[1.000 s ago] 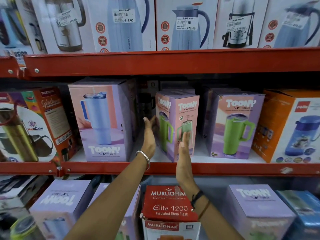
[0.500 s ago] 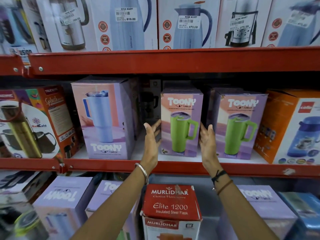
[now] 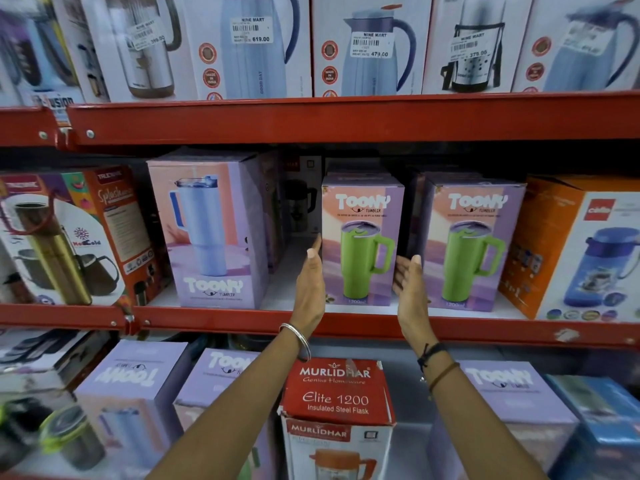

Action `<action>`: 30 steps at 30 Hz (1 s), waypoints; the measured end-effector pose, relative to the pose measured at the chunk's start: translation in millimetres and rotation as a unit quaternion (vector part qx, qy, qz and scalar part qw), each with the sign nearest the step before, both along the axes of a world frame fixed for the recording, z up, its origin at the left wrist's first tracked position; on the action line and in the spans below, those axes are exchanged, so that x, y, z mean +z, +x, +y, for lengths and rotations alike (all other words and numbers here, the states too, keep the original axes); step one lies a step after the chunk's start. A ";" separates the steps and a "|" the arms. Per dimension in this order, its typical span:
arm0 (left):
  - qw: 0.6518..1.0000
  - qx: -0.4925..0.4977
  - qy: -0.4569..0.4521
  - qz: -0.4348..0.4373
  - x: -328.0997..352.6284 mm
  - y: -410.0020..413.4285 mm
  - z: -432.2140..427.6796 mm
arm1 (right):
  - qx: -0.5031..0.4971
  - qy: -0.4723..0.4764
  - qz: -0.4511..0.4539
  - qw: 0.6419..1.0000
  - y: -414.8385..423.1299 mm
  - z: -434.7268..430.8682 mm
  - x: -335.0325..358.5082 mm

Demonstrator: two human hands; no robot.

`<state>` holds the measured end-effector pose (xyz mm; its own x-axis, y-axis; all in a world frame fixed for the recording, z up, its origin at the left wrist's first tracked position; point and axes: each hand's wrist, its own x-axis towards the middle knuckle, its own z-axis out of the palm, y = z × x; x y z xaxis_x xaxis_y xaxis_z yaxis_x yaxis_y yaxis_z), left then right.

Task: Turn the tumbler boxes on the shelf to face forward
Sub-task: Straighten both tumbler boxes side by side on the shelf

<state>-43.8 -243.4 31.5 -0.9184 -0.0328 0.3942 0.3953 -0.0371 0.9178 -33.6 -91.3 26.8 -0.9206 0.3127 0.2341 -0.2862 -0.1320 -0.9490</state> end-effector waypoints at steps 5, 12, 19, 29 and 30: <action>0.999 0.004 -0.033 -0.004 -4.0 0.3 -6.1 | 0.010 0.015 0.004 1.000 9.3 3.1 1.2; 0.999 0.001 -0.035 0.002 -3.7 24.5 -10.7 | 0.021 0.009 0.011 1.000 34.1 4.2 -0.4; 0.999 -0.011 -0.031 -0.005 -1.0 49.7 -16.3 | 0.033 0.002 0.017 0.999 52.1 5.1 -1.3; 0.995 0.031 -0.096 0.023 -2.0 65.0 -8.4 | 0.038 0.008 0.017 0.999 57.6 12.2 -1.1; 0.992 0.056 -0.107 0.048 -3.7 70.7 -1.8 | 0.025 0.006 0.027 0.999 59.0 14.4 -2.0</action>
<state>26.9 -245.2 27.8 -0.8722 -0.0380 0.4877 0.4711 0.2034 0.8583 25.5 -76.9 24.8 -0.9212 0.2628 0.2870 -0.3300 -0.1366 -0.9340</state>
